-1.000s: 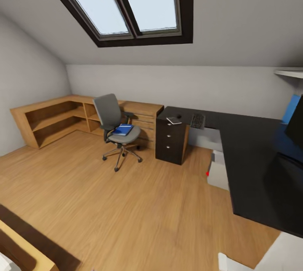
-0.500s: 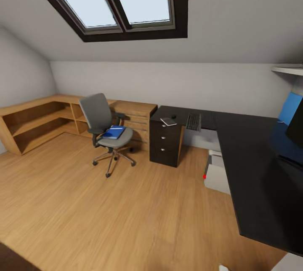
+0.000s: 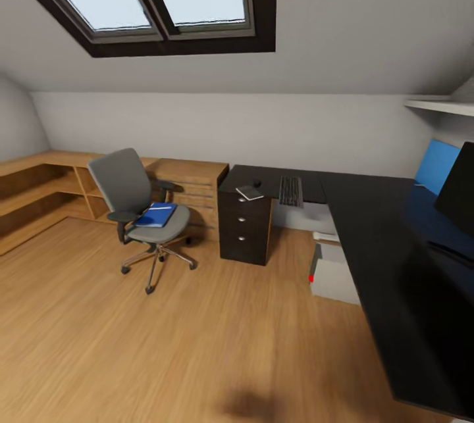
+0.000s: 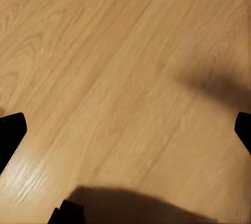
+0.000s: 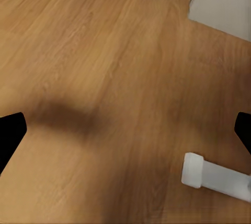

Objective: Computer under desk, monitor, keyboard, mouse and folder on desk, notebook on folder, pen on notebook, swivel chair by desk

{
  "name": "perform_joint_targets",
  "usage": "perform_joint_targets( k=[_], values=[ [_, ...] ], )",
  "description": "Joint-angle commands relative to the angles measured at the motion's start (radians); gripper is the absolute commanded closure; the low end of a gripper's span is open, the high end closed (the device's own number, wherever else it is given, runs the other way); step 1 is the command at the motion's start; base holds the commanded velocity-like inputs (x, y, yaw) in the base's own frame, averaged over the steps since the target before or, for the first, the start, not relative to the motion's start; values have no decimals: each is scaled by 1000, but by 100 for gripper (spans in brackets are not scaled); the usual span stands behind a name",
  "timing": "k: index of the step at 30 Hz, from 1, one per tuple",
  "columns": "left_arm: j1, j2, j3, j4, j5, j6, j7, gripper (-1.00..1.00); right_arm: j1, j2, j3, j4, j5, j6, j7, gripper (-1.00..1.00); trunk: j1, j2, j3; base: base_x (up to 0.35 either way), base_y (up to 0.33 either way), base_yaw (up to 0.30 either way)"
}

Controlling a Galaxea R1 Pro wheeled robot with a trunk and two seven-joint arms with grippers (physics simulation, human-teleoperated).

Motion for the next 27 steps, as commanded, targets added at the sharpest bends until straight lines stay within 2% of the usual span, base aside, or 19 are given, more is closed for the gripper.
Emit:
perform_joint_targets(
  k=[1,14,27],
  values=[
    [0,1,-8,0,6,-4,6,-100,-1,0,9,1,-10,-4,-4,-100,1,-1,-2,321,185,-191],
    [0,-1,-11,0,3,-7,4,-100,-1,0,9,1,-10,-4,-4,-100,1,-1,-19,321,165,-169],
    [0,-1,-11,0,3,-7,4,-100,-1,0,10,1,-9,-8,-4,-100,1,-1,-37,321,136,-26]
  ],
)
